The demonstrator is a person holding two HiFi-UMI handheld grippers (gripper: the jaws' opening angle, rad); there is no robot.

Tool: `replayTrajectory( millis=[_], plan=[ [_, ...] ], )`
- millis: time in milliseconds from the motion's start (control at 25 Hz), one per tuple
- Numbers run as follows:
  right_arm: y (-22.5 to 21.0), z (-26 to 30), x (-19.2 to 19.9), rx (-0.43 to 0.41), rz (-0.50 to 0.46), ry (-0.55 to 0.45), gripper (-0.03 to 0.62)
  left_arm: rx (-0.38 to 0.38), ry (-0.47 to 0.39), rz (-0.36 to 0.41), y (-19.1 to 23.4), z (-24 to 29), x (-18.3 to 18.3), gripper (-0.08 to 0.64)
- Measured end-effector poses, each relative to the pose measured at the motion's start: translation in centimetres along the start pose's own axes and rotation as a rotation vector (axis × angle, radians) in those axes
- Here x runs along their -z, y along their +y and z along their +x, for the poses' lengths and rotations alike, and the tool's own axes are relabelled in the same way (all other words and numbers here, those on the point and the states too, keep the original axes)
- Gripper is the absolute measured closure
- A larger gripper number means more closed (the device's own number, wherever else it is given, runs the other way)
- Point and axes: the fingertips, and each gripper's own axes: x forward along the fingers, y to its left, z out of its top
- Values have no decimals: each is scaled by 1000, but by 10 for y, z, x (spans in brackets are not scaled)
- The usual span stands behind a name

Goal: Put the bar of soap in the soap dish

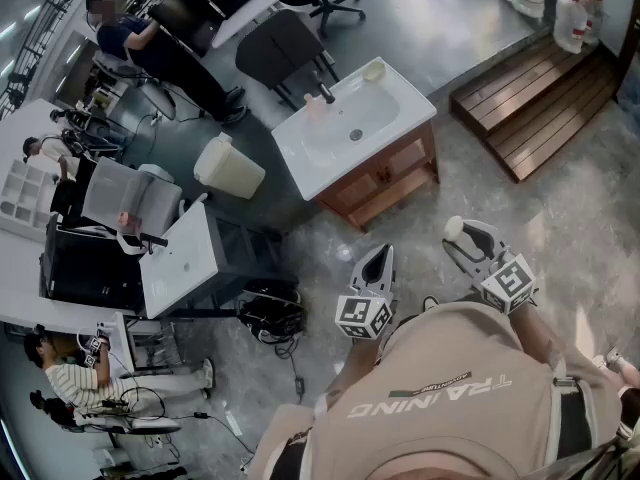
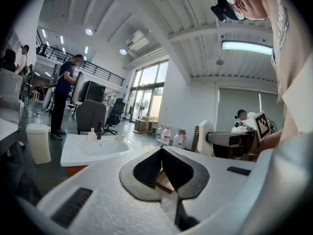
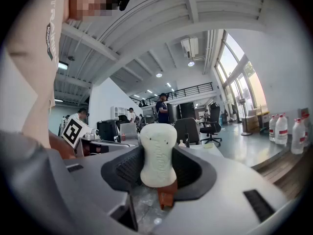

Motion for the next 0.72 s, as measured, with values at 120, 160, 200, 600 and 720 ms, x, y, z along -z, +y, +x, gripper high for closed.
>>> replayTrajectory(
  millis=[120,160,200,600,720],
  plan=[
    [9,0,12,18,42,25,423,-2,0,-12,2,-12,4,551],
    [13,1,14,20,43,28,423,-2,2,-15,4,-17,5,549],
    [16,2,14,20,41,27,423,-1,5,-16,5,-21,5,551],
    [10,-6,6,107,56,2,423,33,-9,-91,16,-15,7,551],
    [1,-9,3,141,50,5,423,44,4,-107,18,-9,14,551]
  ],
)
